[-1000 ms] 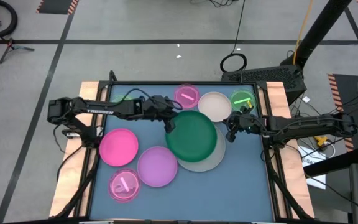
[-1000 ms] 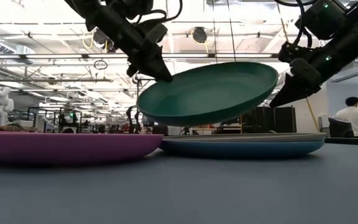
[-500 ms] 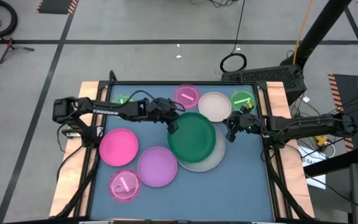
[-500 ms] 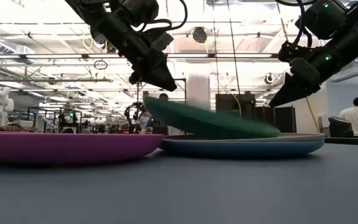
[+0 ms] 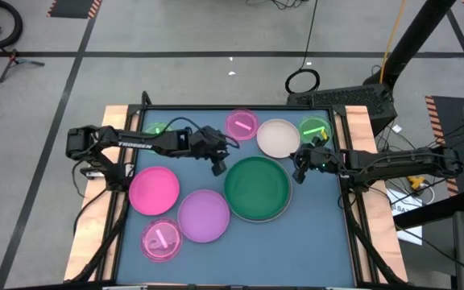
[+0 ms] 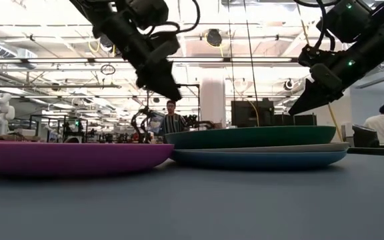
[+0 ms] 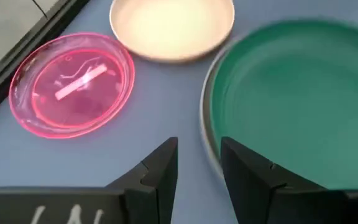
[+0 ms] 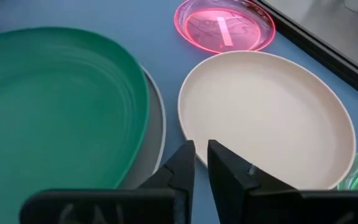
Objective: Stack plastic plates
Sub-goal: Stack the purple plate on top of the green plate
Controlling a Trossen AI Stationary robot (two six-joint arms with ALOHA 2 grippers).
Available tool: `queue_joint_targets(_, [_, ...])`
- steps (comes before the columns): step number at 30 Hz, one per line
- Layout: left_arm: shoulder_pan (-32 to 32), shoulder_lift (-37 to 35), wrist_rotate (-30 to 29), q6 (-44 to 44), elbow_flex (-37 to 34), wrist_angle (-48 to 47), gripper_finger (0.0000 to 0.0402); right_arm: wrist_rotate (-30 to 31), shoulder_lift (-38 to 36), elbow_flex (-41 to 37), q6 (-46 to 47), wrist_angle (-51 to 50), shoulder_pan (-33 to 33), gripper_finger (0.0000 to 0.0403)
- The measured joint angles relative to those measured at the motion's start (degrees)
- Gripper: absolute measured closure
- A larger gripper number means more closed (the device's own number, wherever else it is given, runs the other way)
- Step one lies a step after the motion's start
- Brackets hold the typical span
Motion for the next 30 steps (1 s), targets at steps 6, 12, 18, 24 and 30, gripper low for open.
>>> queue_joint_targets(6, [0.0, -2.4, 0.0, 3.1, 0.0, -10.3, 0.0273, 0.0, 0.0, 0.0, 0.7, 1.4, 0.0, 0.0365])
queue_joint_targets(12, [-0.1, -8.2, -5.0, 6.3, 0.0, -14.4, 0.0273, 1.4, 0.0, 0.0, 5.5, 1.5, 0.0, 0.0365])
queue_joint_targets(18, [-0.4, -13.8, -6.4, 9.0, 0.0, -15.8, 0.0273, 1.3, 0.0, 0.0, 8.7, 1.7, 0.0, 0.0365])
queue_joint_targets(24, [-3.9, -16.9, -6.5, 5.9, 0.0, -24.7, 0.0273, 1.1, 0.2, 0.1, 11.2, 2.3, 0.6, 0.0365])
queue_joint_targets(30, [-11.8, -16.6, -6.3, 2.5, 0.0, -28.5, 0.0273, 1.0, 0.3, 0.1, 3.6, 17.5, 1.8, 0.0365])
